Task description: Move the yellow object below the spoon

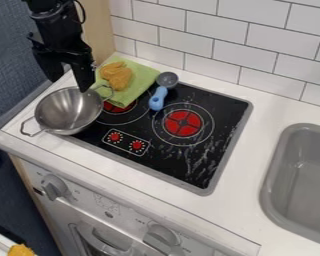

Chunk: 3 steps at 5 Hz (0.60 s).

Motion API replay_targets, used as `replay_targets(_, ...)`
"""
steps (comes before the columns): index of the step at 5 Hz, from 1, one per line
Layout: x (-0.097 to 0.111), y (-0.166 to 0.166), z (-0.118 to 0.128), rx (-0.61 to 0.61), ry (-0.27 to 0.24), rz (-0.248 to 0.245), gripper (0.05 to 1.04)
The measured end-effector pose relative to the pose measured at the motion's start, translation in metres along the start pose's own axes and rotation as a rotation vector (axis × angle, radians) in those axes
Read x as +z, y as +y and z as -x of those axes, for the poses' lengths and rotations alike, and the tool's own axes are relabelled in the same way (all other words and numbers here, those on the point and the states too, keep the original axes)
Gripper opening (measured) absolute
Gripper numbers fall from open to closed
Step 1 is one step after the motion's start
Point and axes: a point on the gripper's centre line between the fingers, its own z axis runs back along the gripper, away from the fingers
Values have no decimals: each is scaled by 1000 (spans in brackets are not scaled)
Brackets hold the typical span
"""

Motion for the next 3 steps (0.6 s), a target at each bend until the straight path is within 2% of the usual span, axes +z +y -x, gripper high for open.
replay_targets(1,-10,-1,3,10,28,15,1001)
replay_targets(2,-23,-12,-28,28,29,17,1001)
replay_targets(3,-29,-20,-58,58,9,14,1001)
